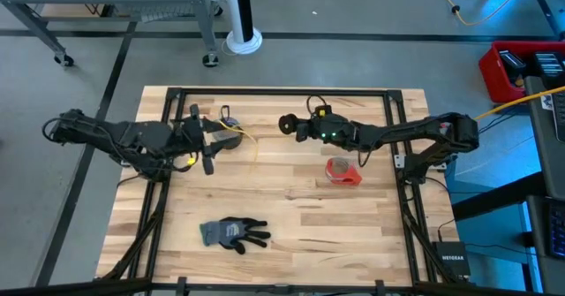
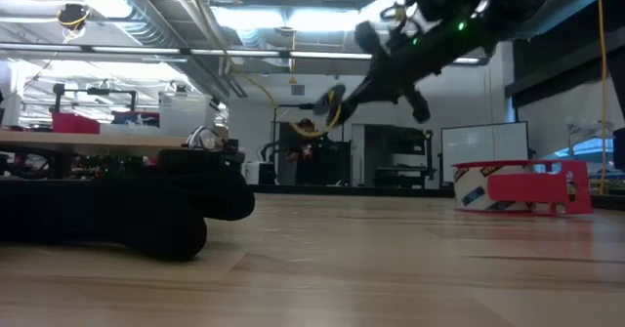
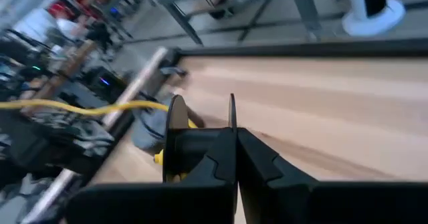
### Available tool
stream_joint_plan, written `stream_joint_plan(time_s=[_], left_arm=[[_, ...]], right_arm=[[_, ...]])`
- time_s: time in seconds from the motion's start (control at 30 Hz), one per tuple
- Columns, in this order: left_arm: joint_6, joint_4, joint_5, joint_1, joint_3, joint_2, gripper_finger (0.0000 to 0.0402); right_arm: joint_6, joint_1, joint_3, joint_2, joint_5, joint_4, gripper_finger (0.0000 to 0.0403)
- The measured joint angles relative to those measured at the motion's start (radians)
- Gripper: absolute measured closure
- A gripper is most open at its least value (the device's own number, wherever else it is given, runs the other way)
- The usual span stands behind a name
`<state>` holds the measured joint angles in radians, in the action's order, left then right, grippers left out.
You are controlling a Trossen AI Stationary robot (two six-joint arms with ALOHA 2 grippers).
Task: Coil cords
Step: Uncoil the yellow wire from the spool
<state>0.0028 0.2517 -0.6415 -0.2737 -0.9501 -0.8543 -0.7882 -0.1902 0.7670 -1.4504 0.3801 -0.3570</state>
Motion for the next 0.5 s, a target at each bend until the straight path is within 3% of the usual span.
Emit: stream_joint_plan(time_s=[0.27,0.5], left_arm=[[-0.060,0.131,0.010,-0.052,0.000,0.181,0.0254],[-0.468,0.433,0.207,-0.086,0.000,0.306,0.0256]], right_arm=[[0.121,0.000,0.001,0.302,0.008,0.099,0.0402],[0.138,0.000,0.001,0.539,0.103,0.358,0.0402]])
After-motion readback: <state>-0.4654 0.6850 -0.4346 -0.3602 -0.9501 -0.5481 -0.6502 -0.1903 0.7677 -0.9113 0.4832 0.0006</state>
